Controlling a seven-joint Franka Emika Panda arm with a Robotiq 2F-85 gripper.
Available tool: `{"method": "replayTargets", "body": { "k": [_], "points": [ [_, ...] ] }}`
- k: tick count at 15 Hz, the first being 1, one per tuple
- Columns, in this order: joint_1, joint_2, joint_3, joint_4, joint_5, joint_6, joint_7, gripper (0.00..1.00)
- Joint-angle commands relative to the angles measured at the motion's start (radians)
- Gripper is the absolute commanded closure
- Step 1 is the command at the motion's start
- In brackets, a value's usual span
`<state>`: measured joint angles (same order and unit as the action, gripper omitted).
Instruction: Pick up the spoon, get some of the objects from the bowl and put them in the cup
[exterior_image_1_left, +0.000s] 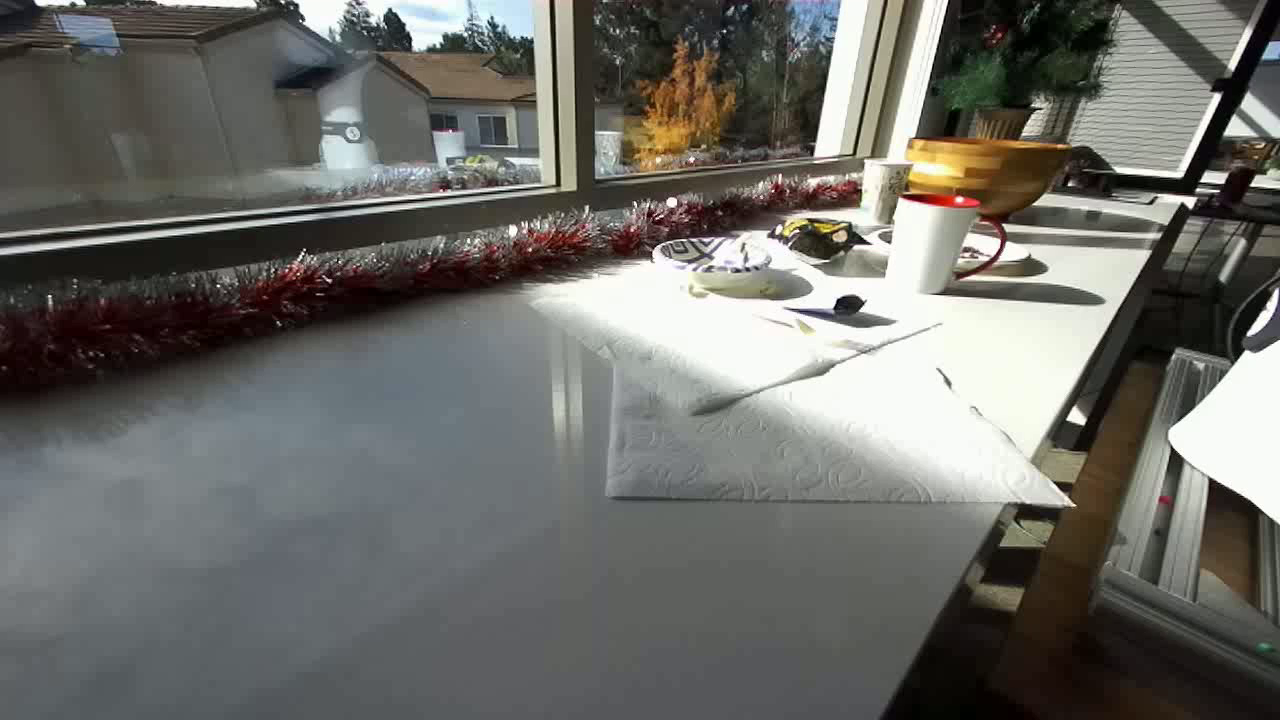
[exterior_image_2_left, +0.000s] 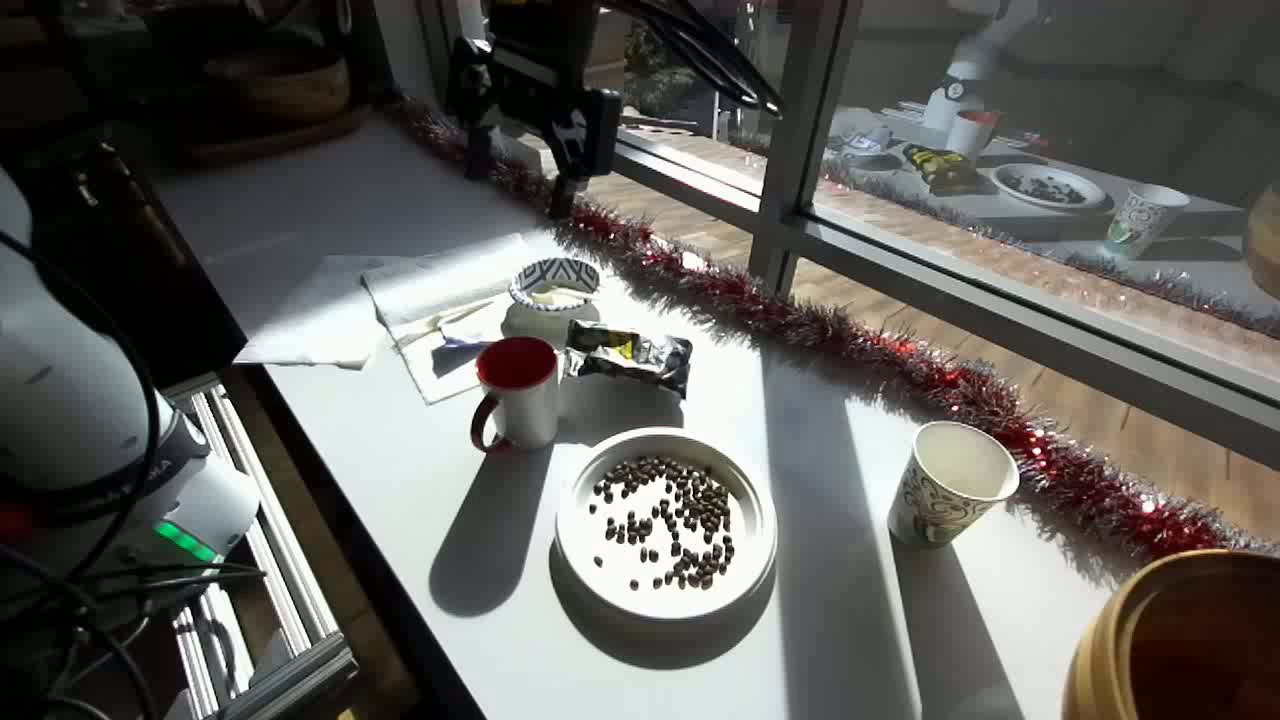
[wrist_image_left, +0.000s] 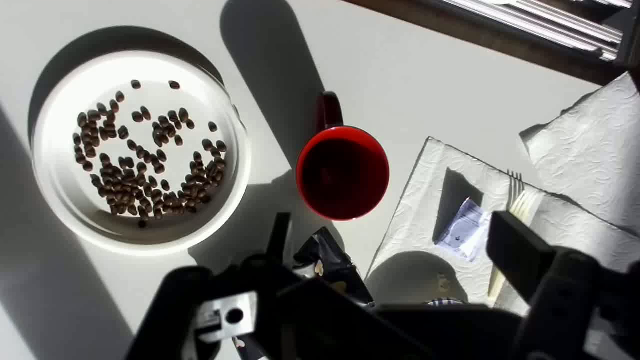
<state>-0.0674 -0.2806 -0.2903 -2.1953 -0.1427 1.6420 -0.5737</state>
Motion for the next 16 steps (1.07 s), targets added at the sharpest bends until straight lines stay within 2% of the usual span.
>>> {"method": "replayTargets", "body": {
  "k": [1, 7, 8, 10, 12, 14, 16],
  "points": [
    [-0.021, 0.002, 0.019, 0.001, 0.005, -0.001, -0.005, 0.0],
    [-0.021, 0.002, 0.019, 0.001, 0.005, -0.001, -0.004, 0.0],
    [-0.014, 0.023, 0.025, 0.031, 0.035, -0.061, 0.014, 0.0],
    [0.0, 0.057, 0.062, 0.089, 0.081, -0.207, 0.12, 0.0],
    [0.019, 0.083, 0.122, 0.141, 0.139, -0.288, 0.291, 0.0],
    [0.007, 0.141, 0.197, 0.207, 0.211, -0.303, 0.452, 0.0],
    [0.038, 0.188, 0.229, 0.25, 0.284, -0.288, 0.616, 0.0]
  ]
}}
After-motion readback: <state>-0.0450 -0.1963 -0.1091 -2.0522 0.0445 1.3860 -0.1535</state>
